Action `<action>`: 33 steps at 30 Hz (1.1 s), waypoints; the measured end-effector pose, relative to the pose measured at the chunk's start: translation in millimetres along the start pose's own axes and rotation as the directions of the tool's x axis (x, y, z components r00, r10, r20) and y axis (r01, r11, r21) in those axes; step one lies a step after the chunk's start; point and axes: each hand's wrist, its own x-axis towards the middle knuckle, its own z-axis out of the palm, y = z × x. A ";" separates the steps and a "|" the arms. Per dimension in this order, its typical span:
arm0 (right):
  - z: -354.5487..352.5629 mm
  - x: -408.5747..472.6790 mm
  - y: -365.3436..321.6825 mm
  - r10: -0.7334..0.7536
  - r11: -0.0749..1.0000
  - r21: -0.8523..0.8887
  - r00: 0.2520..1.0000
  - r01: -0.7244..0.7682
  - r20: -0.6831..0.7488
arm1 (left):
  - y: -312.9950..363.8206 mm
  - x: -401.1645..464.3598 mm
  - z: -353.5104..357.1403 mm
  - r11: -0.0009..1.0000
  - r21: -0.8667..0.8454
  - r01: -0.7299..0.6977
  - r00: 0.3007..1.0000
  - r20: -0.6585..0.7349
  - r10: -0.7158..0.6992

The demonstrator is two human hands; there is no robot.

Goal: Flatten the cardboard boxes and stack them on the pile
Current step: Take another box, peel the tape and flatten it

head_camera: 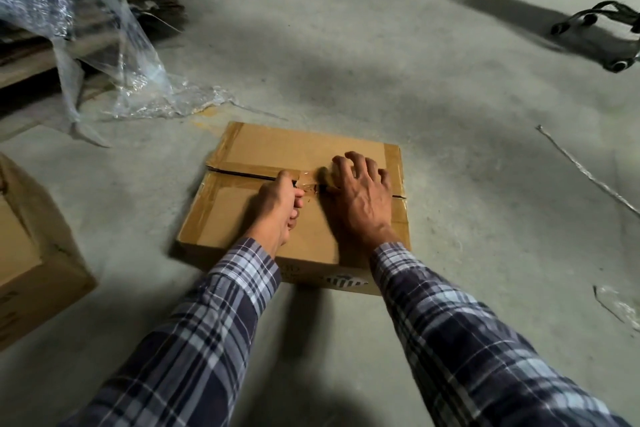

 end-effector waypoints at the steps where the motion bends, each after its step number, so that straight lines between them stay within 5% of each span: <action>1: -3.7 6.6 2.9 -0.046 0.999 0.022 0.999 0.046 -0.013 | -0.1 -0.1 0.1 1.000 -0.014 0.001 1.000 -0.020 -0.001; 7: -19.4 14.4 1.4 -0.422 0.906 -0.020 0.907 0.422 0.013 | -6.4 -2.9 2.0 0.983 0.153 -0.097 0.987 -0.115 0.116; 16: -1.0 9.0 2.6 -0.371 0.926 -0.126 0.919 0.356 -0.131 | -19.8 3.0 3.5 0.857 0.470 -0.213 0.965 -0.035 0.259; 22: 4.2 13.7 6.3 -0.039 0.994 -0.110 0.962 0.010 -0.269 | -15.6 -2.9 0.5 0.870 0.423 -0.254 0.965 0.045 0.260; 33: -11.9 17.7 1.9 0.393 0.917 0.195 0.873 -0.349 -0.287 | -21.5 5.3 0.1 0.876 0.393 -0.279 0.959 0.065 0.276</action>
